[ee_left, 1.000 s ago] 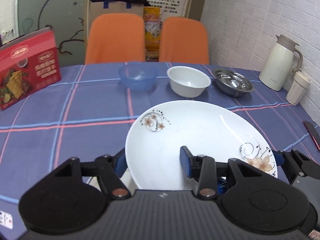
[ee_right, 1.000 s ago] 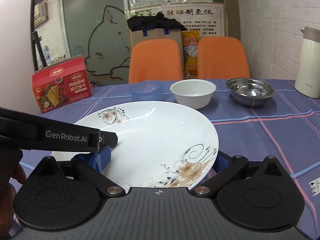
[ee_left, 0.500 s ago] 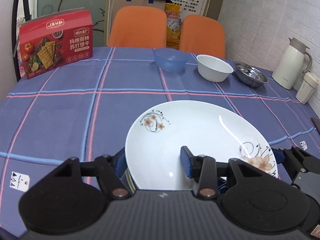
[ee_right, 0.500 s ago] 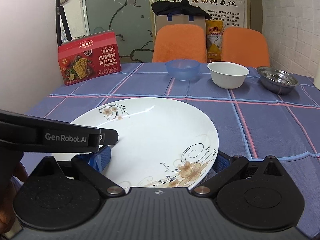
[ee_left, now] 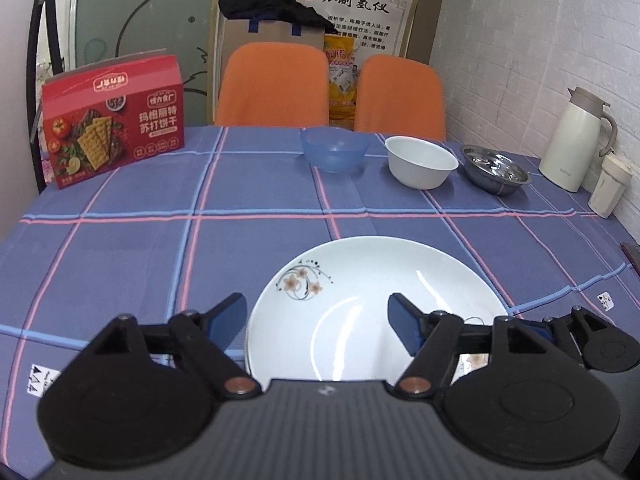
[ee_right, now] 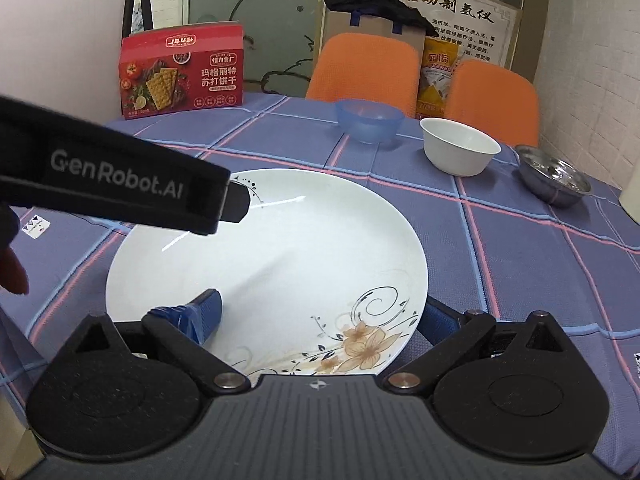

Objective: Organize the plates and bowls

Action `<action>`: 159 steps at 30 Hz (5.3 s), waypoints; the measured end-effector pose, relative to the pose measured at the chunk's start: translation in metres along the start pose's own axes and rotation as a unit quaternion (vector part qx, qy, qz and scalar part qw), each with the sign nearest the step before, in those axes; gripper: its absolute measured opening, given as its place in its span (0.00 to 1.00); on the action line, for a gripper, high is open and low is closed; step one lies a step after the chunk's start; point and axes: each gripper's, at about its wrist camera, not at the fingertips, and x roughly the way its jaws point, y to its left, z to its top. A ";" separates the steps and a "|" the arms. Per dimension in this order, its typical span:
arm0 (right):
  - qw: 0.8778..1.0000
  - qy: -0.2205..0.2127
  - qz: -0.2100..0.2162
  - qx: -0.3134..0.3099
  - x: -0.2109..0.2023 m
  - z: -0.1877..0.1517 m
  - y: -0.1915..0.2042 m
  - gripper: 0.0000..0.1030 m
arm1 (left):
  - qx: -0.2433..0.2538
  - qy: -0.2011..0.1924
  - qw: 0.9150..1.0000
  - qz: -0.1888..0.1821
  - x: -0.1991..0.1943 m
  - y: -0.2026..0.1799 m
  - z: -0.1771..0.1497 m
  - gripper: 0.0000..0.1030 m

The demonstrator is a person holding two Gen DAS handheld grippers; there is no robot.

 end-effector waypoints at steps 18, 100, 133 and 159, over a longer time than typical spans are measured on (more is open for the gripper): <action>0.983 -0.031 0.002 0.181 -0.015 -0.013 -0.087 0.86 | 0.007 0.010 1.000 -0.002 0.005 -0.013 0.000 0.71; 0.987 0.046 -0.017 0.153 0.146 0.076 -0.342 0.80 | 0.118 0.210 0.950 -0.201 0.364 -0.253 0.202 0.38; 0.983 0.041 0.018 0.177 0.041 0.029 -0.233 0.80 | 0.133 0.196 0.952 -0.192 0.194 -0.199 0.115 0.37; 0.967 -0.029 -0.028 0.252 -0.041 -0.018 -0.231 0.80 | 0.071 0.107 0.979 -0.160 0.130 -0.149 0.089 0.71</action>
